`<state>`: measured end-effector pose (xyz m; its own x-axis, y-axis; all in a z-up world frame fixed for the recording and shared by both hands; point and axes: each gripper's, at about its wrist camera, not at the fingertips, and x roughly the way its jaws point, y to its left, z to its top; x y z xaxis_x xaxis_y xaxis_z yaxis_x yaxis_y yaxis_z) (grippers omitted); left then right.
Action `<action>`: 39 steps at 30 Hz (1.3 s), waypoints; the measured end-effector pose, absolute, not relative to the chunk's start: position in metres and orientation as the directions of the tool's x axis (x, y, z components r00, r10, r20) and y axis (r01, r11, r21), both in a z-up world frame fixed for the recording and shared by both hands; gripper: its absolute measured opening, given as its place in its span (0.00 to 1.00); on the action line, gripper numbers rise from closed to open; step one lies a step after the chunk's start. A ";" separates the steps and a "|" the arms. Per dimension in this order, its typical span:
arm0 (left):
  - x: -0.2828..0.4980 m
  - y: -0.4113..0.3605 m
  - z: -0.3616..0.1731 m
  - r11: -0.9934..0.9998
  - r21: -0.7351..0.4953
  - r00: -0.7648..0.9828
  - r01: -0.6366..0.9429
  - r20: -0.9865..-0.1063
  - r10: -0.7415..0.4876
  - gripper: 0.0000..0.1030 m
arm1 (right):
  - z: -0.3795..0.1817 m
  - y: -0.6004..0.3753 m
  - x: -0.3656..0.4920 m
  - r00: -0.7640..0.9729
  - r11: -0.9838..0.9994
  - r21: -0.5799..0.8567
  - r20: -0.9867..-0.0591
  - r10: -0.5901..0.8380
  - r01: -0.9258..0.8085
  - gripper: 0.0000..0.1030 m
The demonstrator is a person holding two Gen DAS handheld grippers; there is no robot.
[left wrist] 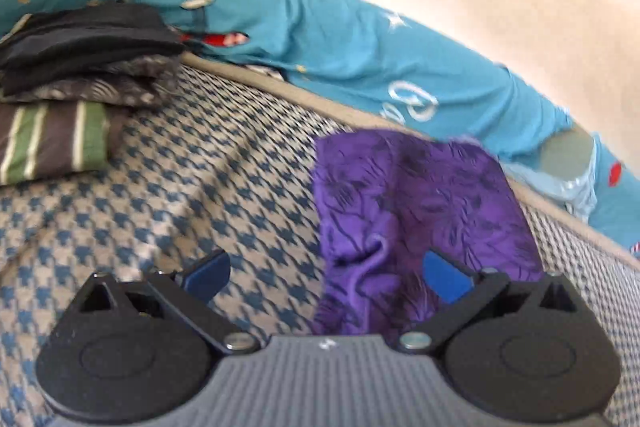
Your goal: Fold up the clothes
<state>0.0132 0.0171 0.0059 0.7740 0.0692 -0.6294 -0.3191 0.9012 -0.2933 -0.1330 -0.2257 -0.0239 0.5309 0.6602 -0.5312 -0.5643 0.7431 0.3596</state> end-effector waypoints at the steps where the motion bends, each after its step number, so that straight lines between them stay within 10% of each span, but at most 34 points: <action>1: 0.017 0.016 0.003 0.903 -0.291 0.766 -0.315 -0.640 0.060 1.00 | -0.022 -0.227 -0.133 0.538 0.744 0.359 -0.525 0.660 -0.563 0.54; 39: 0.025 0.022 0.001 0.884 -0.296 0.777 -0.361 -0.620 0.110 1.00 | -0.018 -0.252 -0.007 0.546 0.801 0.106 -0.679 0.491 -0.589 0.48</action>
<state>0.0255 0.0221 0.0010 0.7766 0.1095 -0.6205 -0.3611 0.8844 -0.2958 -0.0068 -0.2521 -0.0179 0.5457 0.4911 -0.6789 -0.5894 0.8009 0.1056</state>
